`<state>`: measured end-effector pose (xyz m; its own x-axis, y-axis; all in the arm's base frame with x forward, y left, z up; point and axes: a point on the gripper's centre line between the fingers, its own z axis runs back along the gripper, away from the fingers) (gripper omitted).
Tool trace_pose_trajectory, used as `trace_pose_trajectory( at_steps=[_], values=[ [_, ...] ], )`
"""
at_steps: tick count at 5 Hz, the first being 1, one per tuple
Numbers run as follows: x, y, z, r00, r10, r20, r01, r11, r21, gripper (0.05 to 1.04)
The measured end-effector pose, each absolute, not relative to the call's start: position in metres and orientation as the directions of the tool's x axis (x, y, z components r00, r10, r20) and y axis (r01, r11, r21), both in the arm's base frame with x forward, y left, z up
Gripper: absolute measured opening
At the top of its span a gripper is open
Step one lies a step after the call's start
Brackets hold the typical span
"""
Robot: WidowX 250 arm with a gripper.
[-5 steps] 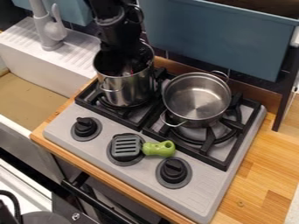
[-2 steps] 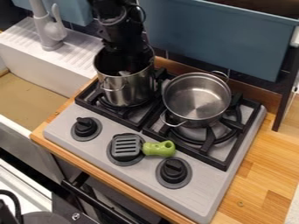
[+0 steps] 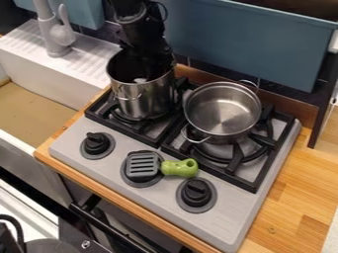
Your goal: Moved the red object to the bottom of the stove
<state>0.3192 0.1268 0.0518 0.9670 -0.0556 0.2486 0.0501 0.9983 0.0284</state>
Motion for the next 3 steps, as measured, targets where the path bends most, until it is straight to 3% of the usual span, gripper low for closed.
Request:
trace_pose_trajectory(
  at_steps=[3],
  values=[
    [0.317,0.136,0.076,0.981,0.02,0.195,-0.006,0.997,-0.072,0.055]
  ],
)
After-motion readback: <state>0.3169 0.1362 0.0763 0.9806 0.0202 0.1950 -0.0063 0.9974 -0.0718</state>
